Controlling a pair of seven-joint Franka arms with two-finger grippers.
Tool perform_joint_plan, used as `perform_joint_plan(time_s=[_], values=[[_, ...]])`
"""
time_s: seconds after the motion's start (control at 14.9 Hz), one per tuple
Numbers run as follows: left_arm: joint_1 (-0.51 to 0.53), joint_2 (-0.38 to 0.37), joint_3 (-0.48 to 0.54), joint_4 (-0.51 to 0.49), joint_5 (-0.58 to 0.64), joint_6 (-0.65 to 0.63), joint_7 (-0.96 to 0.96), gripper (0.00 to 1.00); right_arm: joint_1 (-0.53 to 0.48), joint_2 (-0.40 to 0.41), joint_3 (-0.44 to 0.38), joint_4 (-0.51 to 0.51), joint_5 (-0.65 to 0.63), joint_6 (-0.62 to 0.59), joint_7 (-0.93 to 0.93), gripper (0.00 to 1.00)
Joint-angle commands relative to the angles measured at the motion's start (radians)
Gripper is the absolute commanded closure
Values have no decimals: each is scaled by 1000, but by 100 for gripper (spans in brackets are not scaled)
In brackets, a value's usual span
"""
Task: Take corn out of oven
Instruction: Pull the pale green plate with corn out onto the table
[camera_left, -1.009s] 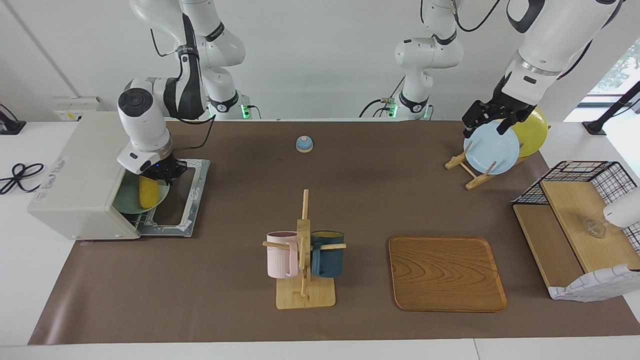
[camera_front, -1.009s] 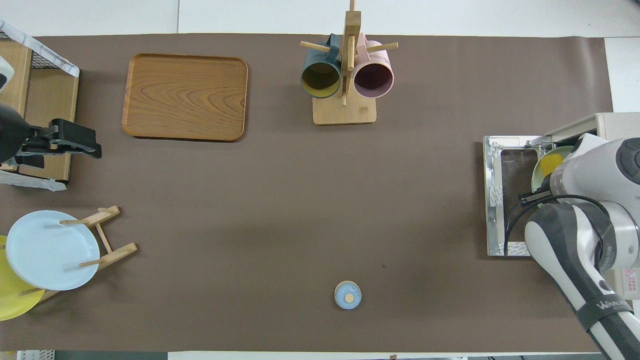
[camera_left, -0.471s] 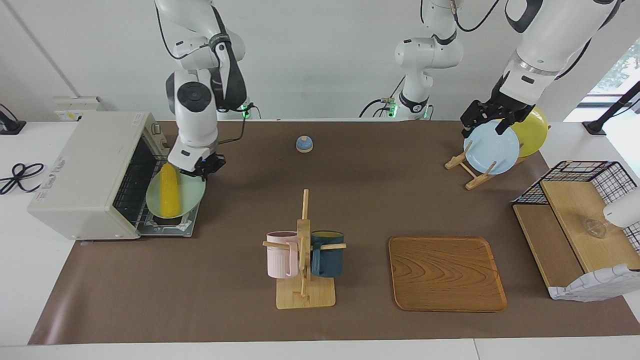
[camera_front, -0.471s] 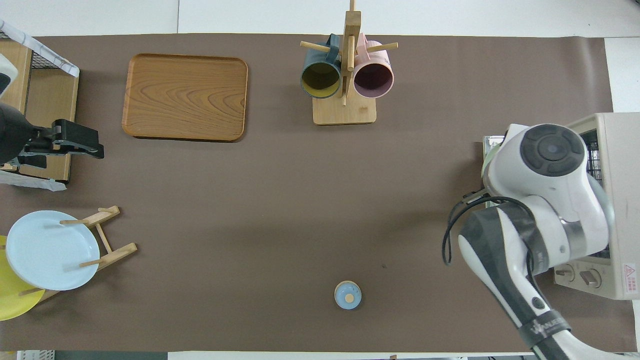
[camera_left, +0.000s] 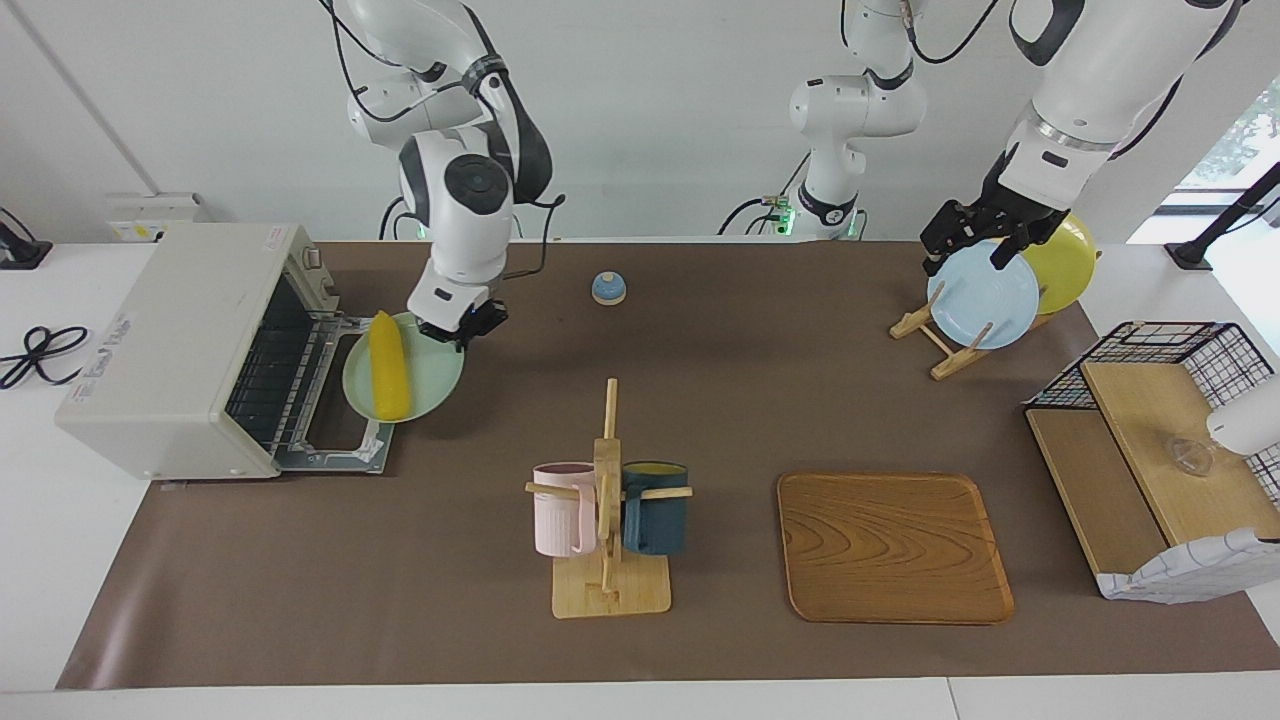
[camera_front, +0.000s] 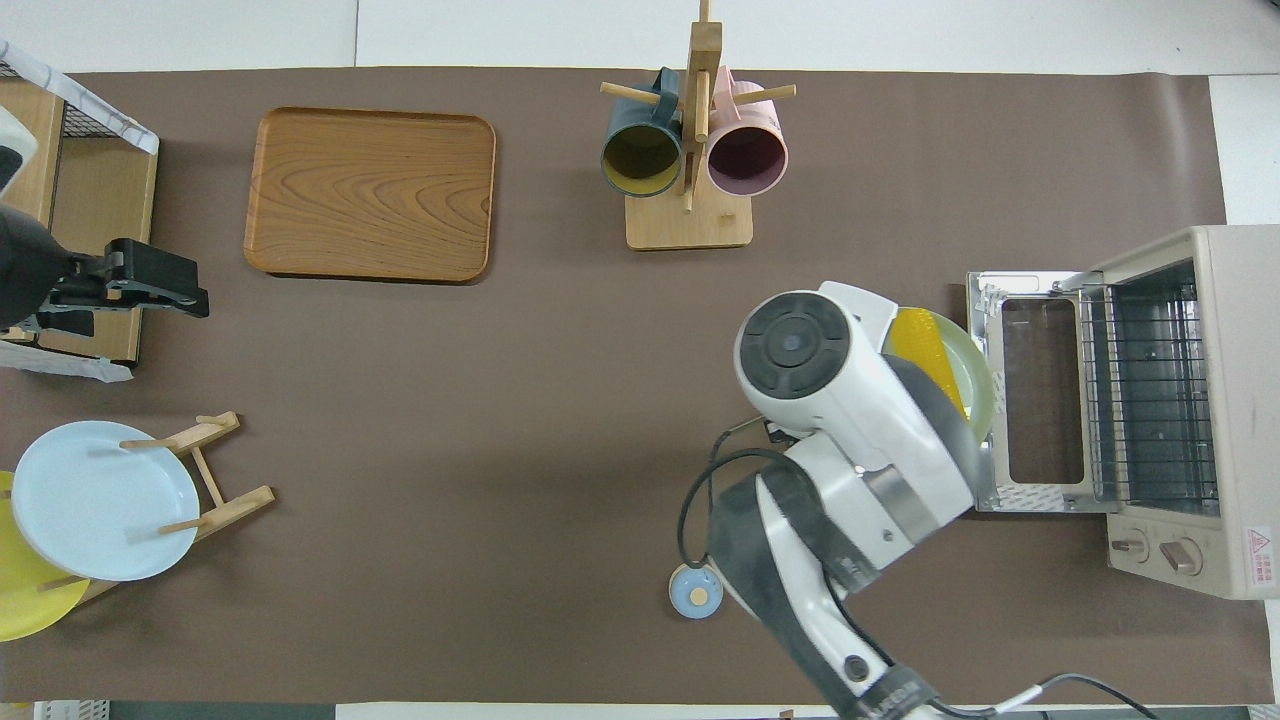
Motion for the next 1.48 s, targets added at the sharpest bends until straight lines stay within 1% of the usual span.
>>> perform_joint_plan(time_s=[0.0,0.07,0.2,0.27,0.4,0.54,0.61,0.67,0.74,0.81,0.87,0.94,1.01,1.08,1.14,1.21,1.28,1.41], values=[[2,-25,1,-29,13,1,0,0,47,195,14,218,64,-38,124,100],[2,-27,1,-41,13,2,-2,0,52,196,20,221,82,-18,126,100],[-2,-35,1,-49,13,4,5,0,54,202,64,212,116,75,135,100],[-4,-35,1,-49,13,4,5,0,55,202,74,194,124,111,139,100],[-5,-36,1,-54,15,7,3,0,75,202,78,160,145,170,185,100],[-5,-38,1,-55,15,8,-2,0,78,198,80,122,219,261,225,100],[-5,-38,1,-57,15,8,-2,0,80,196,80,110,240,289,236,100],[-5,-39,1,-61,15,11,-2,0,77,196,80,110,250,290,244,100],[-5,-41,1,-63,13,11,-3,0,75,196,78,114,263,284,260,99],[-5,-41,1,-63,15,11,-3,0,69,196,80,117,267,280,267,78],[-5,-42,1,-65,15,13,-3,0,69,196,78,123,265,271,267,67],[-5,-42,1,-71,15,14,-3,0,69,193,78,135,262,254,267,60],[-5,-44,1,-74,15,16,-5,0,69,189,77,149,251,226,267,59],[-7,-47,1,-77,13,16,-5,0,66,179,74,160,245,180,256,45],[-7,-49,1,-77,13,16,-5,0,58,164,69,166,232,140,242,40],[-7,-49,1,-77,15,18,-5,0,37,137,68,159,195,96,210,40],[-7,-49,1,-77,13,19,-5,0,-1,109,69,146,157,52,154,43],[-21,-49,-5,-84,15,21,-9,0,-81,61,68,143,136,-24,54,57]])
